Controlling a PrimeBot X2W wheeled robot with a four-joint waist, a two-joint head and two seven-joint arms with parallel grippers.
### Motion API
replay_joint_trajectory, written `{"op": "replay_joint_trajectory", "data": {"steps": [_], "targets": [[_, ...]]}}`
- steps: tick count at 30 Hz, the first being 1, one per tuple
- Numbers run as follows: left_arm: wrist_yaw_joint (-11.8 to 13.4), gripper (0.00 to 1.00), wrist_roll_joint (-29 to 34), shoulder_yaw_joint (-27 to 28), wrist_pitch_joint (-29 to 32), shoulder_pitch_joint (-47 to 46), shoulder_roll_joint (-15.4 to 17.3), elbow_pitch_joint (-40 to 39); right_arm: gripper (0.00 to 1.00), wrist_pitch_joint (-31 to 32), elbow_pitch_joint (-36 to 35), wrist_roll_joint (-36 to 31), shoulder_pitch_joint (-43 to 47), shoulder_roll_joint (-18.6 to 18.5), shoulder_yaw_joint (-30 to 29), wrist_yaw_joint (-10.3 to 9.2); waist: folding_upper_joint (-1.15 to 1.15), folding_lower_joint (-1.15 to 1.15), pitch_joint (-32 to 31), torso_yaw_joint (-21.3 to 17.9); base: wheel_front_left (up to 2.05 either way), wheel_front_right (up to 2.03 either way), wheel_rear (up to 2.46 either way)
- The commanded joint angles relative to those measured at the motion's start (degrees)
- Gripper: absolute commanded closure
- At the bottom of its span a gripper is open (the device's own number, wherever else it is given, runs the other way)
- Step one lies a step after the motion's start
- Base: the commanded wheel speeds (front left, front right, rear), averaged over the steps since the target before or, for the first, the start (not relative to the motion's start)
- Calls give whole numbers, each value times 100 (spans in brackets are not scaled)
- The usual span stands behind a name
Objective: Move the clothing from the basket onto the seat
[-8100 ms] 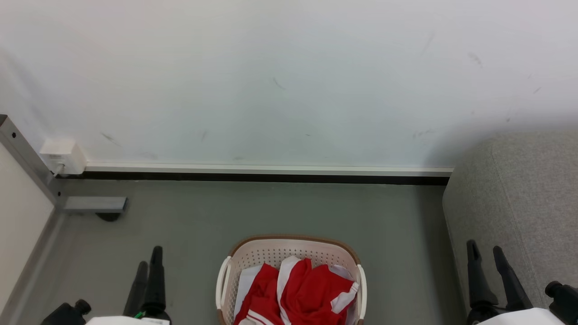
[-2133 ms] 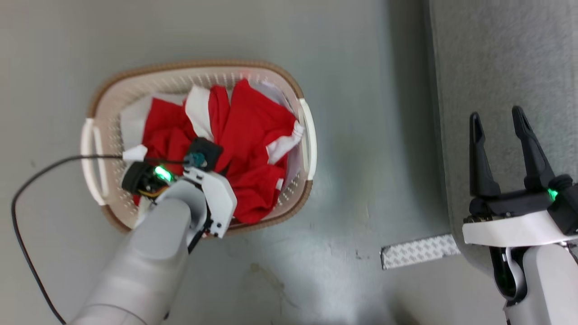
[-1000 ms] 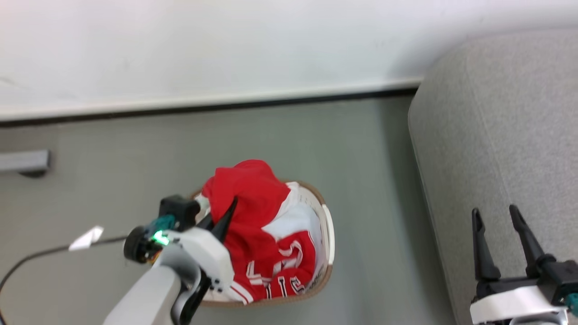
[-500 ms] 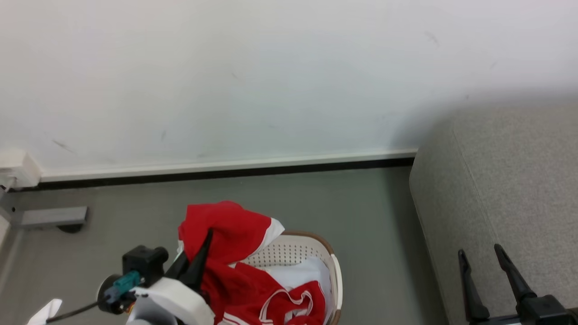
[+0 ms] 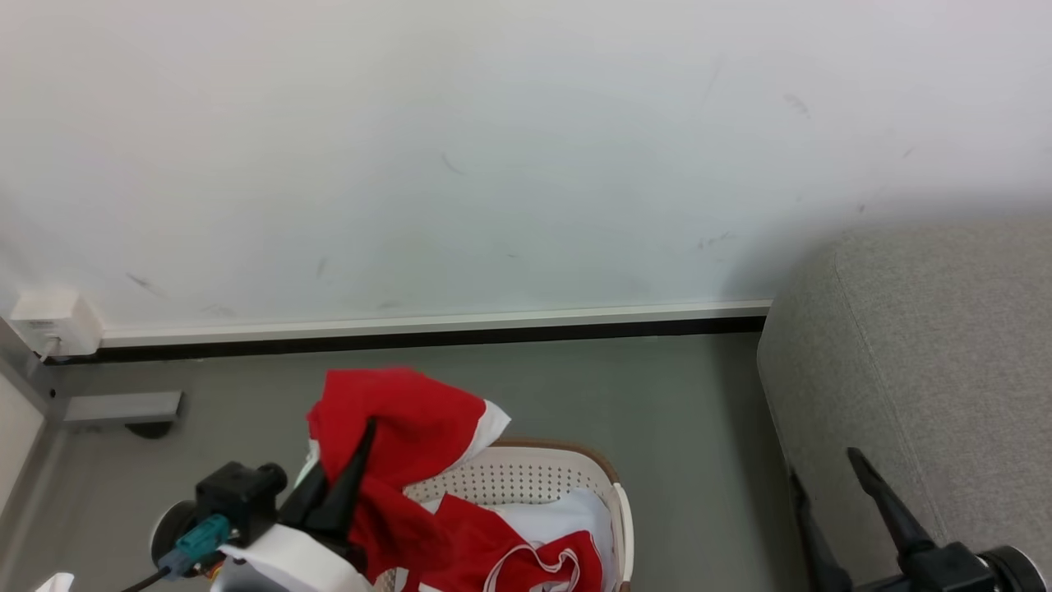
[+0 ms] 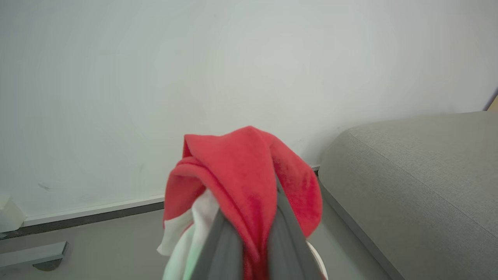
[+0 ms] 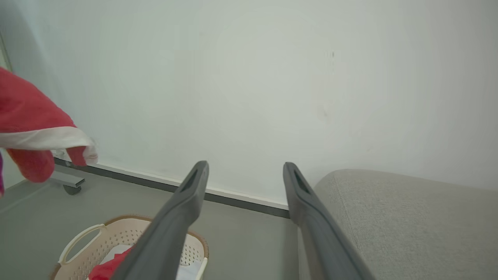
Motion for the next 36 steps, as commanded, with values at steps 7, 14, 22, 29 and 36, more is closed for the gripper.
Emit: {"op": "replay_joint_trajectory", "data": {"steps": [7,14,22,29,36], "targets": [[-18,100,176,-245,354,-67,107,-596,0,-18,-226,552,-549,-643,1345,-13,0,1,-28,-8,0,0,0],[-199,100,309,-641,638,-234,6,-887,0,35,-307,1221,-1357,-1206,2792,-13,0,1,-20,-4,0,0,0],[-433,100,422,-1096,777,-466,-252,-881,0,146,-247,1855,-2063,-1460,3896,-12,0,1,-12,31,0,0,0],[-660,100,474,-1414,872,-656,-407,-848,0,116,-45,2158,-2432,-1539,4446,-12,0,1,-10,30,0,0,0],[-963,100,344,-1721,931,-776,-481,-852,0,82,174,2327,-2715,-1564,4785,-13,0,1,-35,-7,0,0,0]]}}
